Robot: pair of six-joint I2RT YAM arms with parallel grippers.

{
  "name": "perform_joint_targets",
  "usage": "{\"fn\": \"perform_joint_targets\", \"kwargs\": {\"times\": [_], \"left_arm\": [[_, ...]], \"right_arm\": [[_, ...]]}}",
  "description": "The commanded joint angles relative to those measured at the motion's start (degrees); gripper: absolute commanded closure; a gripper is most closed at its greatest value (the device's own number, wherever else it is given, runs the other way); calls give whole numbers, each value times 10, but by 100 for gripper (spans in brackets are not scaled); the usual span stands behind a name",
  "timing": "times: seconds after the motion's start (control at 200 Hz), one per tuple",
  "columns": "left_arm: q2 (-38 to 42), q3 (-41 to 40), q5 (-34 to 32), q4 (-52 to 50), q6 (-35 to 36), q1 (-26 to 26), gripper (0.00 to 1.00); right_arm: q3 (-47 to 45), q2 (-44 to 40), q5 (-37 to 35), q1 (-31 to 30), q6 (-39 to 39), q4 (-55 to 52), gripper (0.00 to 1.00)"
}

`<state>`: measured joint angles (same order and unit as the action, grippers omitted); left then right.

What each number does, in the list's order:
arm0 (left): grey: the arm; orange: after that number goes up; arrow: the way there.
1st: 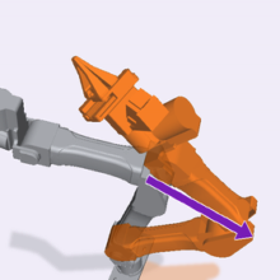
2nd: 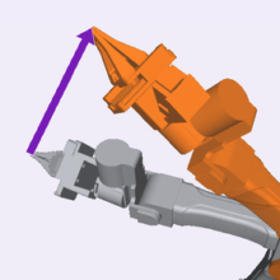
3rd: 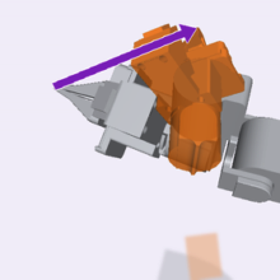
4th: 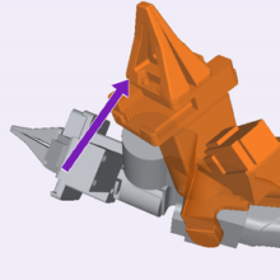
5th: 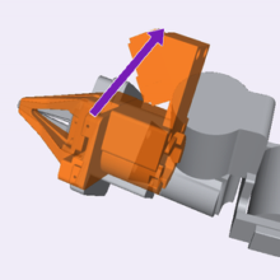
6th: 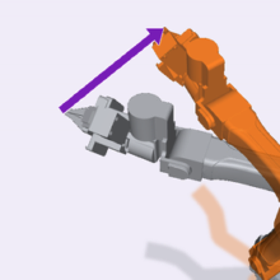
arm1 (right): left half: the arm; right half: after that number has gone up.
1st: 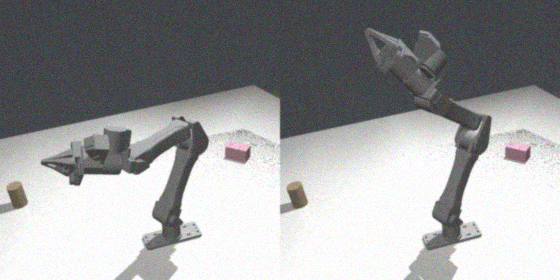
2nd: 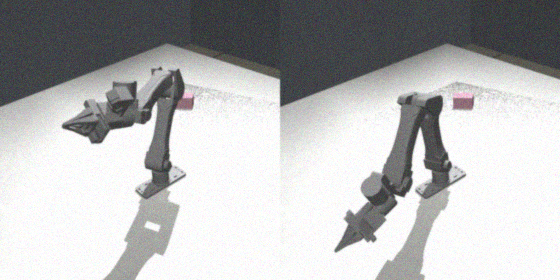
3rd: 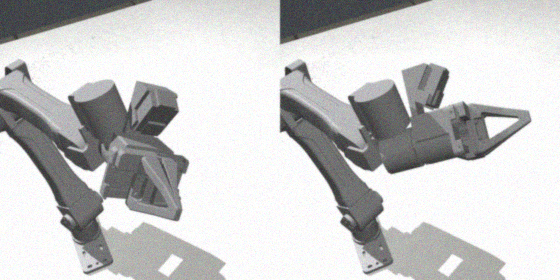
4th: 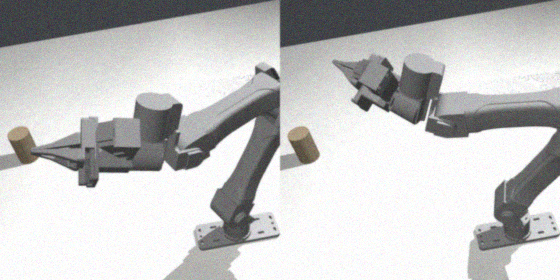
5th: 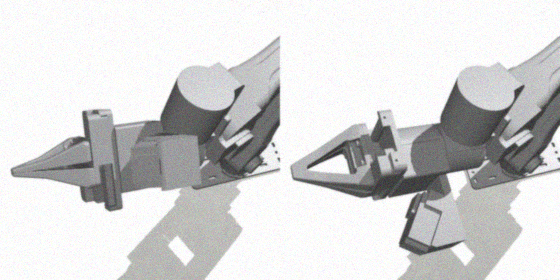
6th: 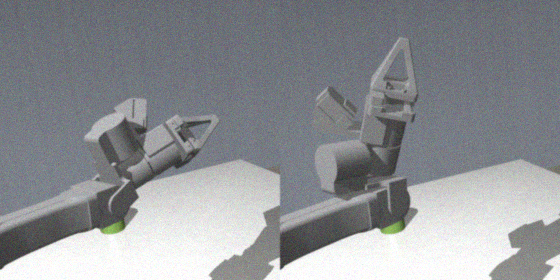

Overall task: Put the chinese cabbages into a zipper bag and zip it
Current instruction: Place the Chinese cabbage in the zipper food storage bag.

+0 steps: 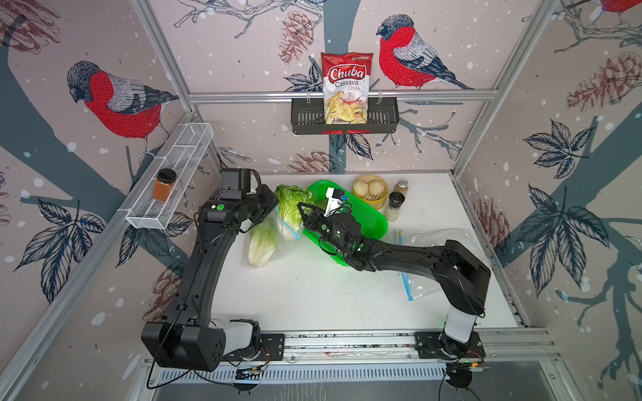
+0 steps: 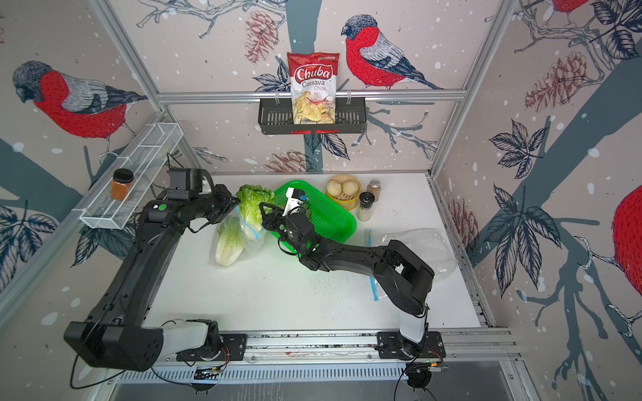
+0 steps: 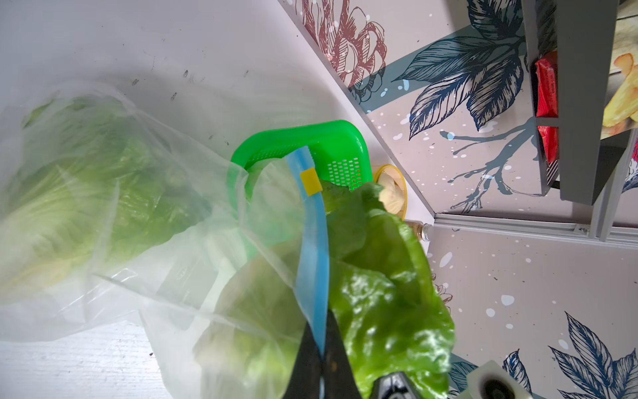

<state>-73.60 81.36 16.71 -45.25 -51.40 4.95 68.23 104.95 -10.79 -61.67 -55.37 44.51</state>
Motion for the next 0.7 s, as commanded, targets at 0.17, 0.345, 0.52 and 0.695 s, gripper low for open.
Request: {"fn": "perform_joint_targets", "kwargs": {"times": [0.17,0.345,0.52,0.695], "left_arm": [[2,7,16,28,4,-12,100],[4,6,15,27,21,-13,100],[7,-4,15,37,39,-13,100],[14,-8,4,40,60,-13,100]], "right_arm": [[-23,-10,61,-4,58,-21,58],[-2,-50,66,-2,109,-96,43],[10,-112,56,19,101,-243,39],[99,-98,124,64,61,-472,36]]}}
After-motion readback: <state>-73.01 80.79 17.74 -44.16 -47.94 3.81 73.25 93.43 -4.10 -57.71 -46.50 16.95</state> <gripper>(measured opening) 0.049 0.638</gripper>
